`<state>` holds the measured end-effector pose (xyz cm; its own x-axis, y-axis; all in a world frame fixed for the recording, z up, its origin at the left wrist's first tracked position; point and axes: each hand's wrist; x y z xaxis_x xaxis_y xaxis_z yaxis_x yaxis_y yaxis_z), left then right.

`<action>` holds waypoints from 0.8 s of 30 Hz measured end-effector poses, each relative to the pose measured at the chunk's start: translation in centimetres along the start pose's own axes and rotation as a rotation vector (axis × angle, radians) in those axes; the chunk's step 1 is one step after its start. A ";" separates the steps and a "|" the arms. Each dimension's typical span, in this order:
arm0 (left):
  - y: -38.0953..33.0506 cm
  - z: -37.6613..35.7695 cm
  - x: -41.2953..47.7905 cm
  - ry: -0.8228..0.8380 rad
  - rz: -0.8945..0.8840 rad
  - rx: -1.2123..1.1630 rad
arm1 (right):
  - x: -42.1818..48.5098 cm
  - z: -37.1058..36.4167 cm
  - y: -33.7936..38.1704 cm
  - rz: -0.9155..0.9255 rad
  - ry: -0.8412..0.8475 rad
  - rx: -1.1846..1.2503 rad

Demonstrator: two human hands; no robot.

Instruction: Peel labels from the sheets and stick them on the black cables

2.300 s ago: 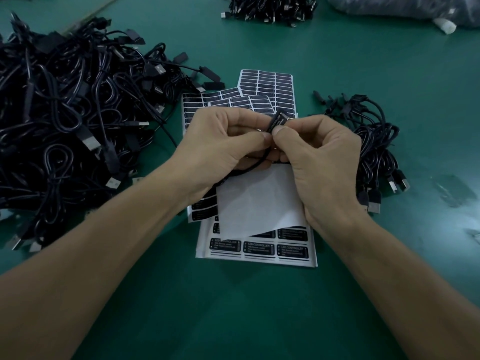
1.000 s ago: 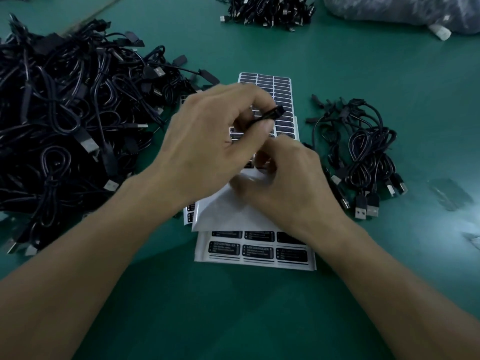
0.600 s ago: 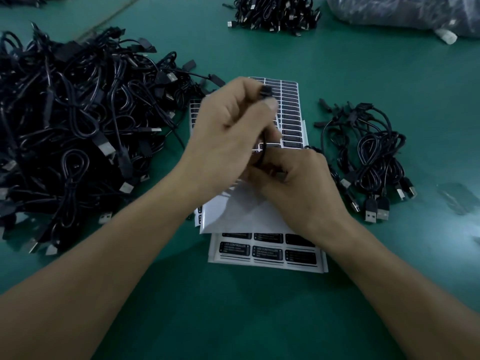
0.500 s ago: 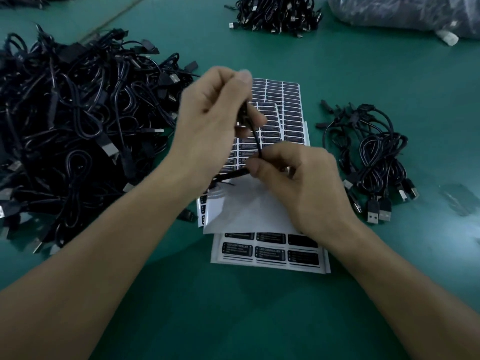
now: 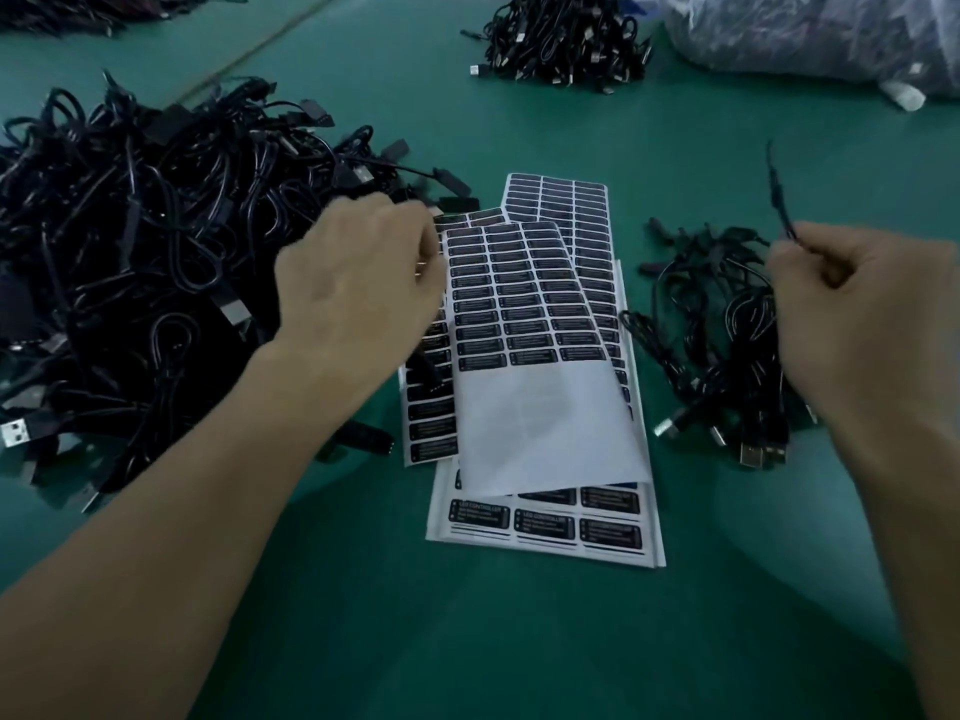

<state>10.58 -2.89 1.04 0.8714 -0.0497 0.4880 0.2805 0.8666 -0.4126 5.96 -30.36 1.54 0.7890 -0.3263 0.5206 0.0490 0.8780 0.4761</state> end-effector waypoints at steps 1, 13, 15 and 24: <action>0.5 0.2 0.2 -0.040 -0.019 0.045 | 0.1 0.0 -0.4 -0.042 0.007 -0.011; 4.2 0.0 1.8 -0.144 0.066 0.378 | -3.0 -2.2 3.4 0.291 0.032 -0.074; 4.3 0.0 1.9 -0.137 0.085 0.406 | -3.4 -2.4 3.3 0.306 0.068 -0.056; 3.8 1.0 1.8 -0.231 0.015 0.211 | -3.9 -2.8 3.6 0.302 0.122 -0.023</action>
<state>12.80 0.84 1.09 0.7536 0.0565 0.6549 0.1580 0.9515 -0.2639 4.79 -24.94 -0.76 0.8378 -0.0070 0.5460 -0.1856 0.9367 0.2968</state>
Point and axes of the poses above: each hand's wrist, its own x-axis towards the middle knuckle, its own z-axis out of the back of the hand, y = z × x, and after that the axes turned 12 degrees about -x, right-handed
